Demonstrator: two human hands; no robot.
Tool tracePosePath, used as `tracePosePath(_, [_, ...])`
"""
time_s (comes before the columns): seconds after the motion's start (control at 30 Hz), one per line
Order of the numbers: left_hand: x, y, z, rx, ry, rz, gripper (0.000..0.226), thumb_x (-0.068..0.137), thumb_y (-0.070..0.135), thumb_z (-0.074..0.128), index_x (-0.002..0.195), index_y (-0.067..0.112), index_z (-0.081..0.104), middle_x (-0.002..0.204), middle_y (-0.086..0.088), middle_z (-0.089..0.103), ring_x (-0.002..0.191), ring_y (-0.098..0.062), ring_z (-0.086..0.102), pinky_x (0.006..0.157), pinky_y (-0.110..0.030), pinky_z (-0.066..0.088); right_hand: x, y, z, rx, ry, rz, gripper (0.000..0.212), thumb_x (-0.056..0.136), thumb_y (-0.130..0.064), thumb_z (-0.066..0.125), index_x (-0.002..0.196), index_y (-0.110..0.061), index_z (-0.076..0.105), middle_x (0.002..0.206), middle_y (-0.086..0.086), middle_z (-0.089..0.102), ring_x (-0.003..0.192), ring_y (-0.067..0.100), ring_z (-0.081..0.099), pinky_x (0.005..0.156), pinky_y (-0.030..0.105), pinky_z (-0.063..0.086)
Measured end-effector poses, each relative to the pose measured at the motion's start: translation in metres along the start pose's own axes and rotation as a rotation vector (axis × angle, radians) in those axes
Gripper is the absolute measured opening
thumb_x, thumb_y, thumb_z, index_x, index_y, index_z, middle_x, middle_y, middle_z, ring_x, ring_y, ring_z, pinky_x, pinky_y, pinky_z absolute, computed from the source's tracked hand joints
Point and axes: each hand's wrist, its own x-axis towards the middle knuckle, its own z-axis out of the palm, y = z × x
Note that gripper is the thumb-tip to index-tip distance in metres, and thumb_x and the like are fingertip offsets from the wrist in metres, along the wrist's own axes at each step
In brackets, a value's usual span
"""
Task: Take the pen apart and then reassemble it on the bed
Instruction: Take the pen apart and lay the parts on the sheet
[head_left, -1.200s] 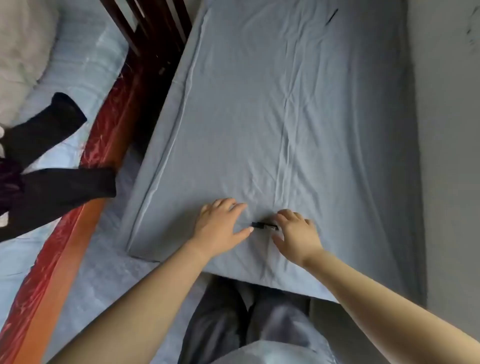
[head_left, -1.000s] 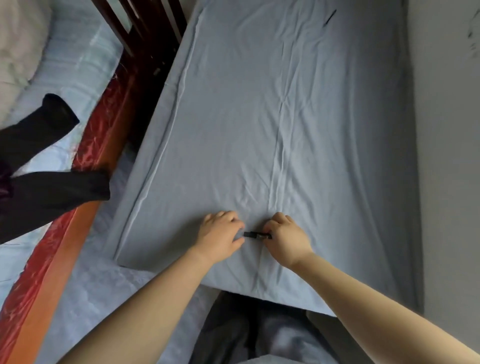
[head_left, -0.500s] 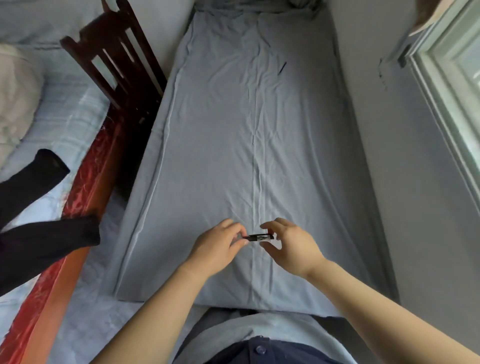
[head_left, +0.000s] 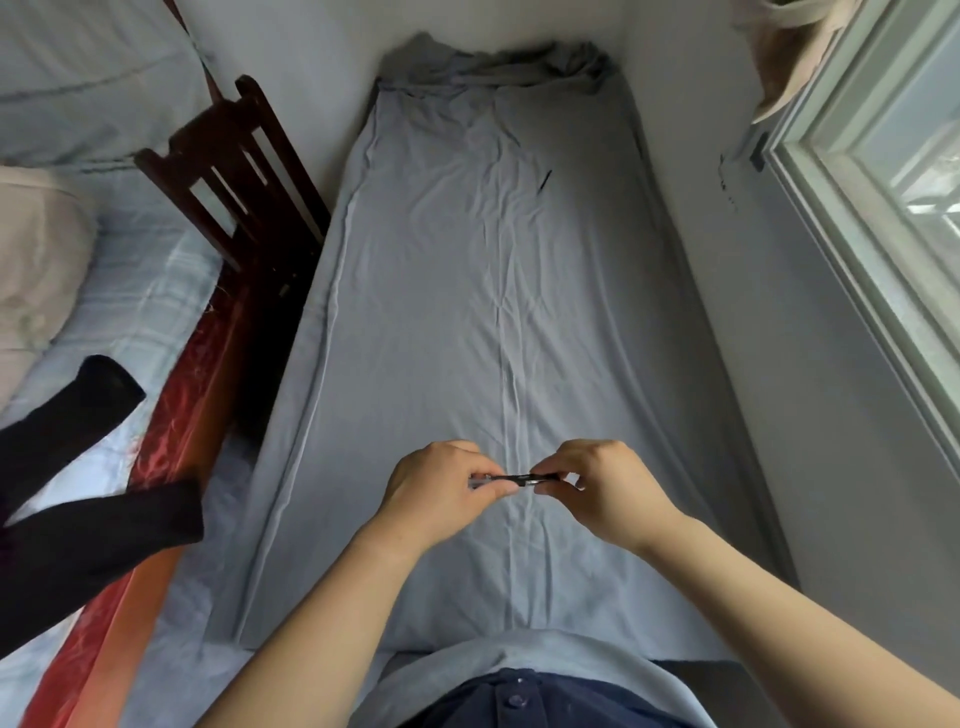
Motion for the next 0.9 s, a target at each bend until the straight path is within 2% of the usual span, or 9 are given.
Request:
tracePosePath(0.13, [-0.001,-0.002,-0.003,0.002,-0.067,0.003,0.02,0.081,0.052,0.056,0.088,0.038,0.068,0.08,0.006,0.061,0.072,-0.009,0.055,0.063,-0.029,0.045,0.002,0.002,0.003,0.006,0.0,-0.073,0.01,0.082,-0.019,0.067,0.091,-0.022,0.072,0.078,0.003,0.07,0.069,0.019,0.062,0.063,0.04,0.053])
tracePosePath(0.23, [-0.002,-0.007,-0.004,-0.006,-0.063,0.003,0.02,0.082,0.051,0.056,0.089,0.037,0.068,0.076,0.008,0.058,0.068,-0.008,0.051,0.057,-0.021,0.038,0.008,0.003,0.006,0.011,0.012,-0.123,0.01,0.08,-0.016,0.07,0.088,-0.019,0.073,0.072,0.005,0.07,0.064,0.02,0.061,0.058,0.032,0.05])
tracePosePath(0.33, [-0.004,-0.012,-0.005,-0.018,-0.052,-0.001,0.02,0.083,0.05,0.056,0.087,0.035,0.068,0.07,0.009,0.054,0.065,-0.007,0.049,0.054,-0.019,0.034,0.015,-0.001,0.009,0.006,-0.029,-0.129,0.01,0.079,-0.016,0.071,0.088,-0.02,0.073,0.072,0.003,0.069,0.063,0.015,0.06,0.058,0.024,0.046])
tracePosePath(0.47, [-0.021,-0.055,-0.025,0.109,0.027,-0.134,0.022,0.083,0.049,0.056,0.086,0.031,0.069,0.064,0.008,0.052,0.065,-0.01,0.053,0.055,-0.027,0.035,0.022,0.034,-0.01,-0.064,0.03,0.081,0.006,0.076,-0.012,0.072,0.082,-0.014,0.073,0.076,0.007,0.07,0.069,0.025,0.065,0.061,0.033,0.049])
tracePosePath(0.53, [-0.03,-0.072,-0.03,0.128,0.068,-0.204,0.02,0.083,0.047,0.057,0.085,0.031,0.067,0.071,0.008,0.059,0.071,-0.012,0.058,0.06,-0.028,0.042,0.027,0.05,-0.011,-0.122,-0.029,0.184,0.005,0.079,-0.012,0.069,0.083,-0.013,0.072,0.08,0.008,0.071,0.076,0.028,0.065,0.064,0.034,0.048])
tracePosePath(0.67, [-0.025,-0.057,-0.016,0.009,0.042,-0.178,0.013,0.084,0.041,0.057,0.094,0.036,0.063,0.087,0.012,0.062,0.082,-0.006,0.058,0.073,-0.029,0.049,0.042,0.046,0.035,-0.054,-0.154,0.234,0.02,0.083,-0.02,0.063,0.103,-0.017,0.066,0.095,0.004,0.073,0.09,0.026,0.064,0.072,0.027,0.046])
tracePosePath(0.77, [-0.027,-0.052,-0.004,0.03,0.052,-0.19,0.012,0.086,0.039,0.055,0.096,0.037,0.061,0.083,0.013,0.057,0.081,-0.009,0.058,0.066,-0.026,0.043,0.047,0.046,0.069,-0.057,-0.199,0.252,0.015,0.086,-0.028,0.057,0.097,-0.022,0.063,0.092,0.001,0.071,0.091,0.025,0.063,0.071,0.03,0.05])
tracePosePath(0.83, [-0.033,-0.055,0.001,0.035,0.059,-0.213,0.011,0.086,0.04,0.053,0.095,0.037,0.059,0.084,0.013,0.057,0.082,-0.009,0.058,0.065,-0.026,0.043,0.047,0.048,0.082,-0.101,-0.248,0.273,0.026,0.087,-0.031,0.054,0.112,-0.023,0.058,0.115,0.0,0.065,0.107,0.023,0.057,0.084,0.033,0.049])
tracePosePath(0.9, [-0.039,-0.056,0.003,0.015,0.053,-0.229,0.011,0.086,0.042,0.052,0.094,0.038,0.058,0.089,0.013,0.059,0.083,-0.007,0.059,0.069,-0.029,0.048,0.047,0.048,0.086,-0.157,-0.302,0.216,0.044,0.086,-0.032,0.056,0.128,-0.021,0.046,0.136,-0.001,0.05,0.124,0.022,0.044,0.098,0.034,0.04])
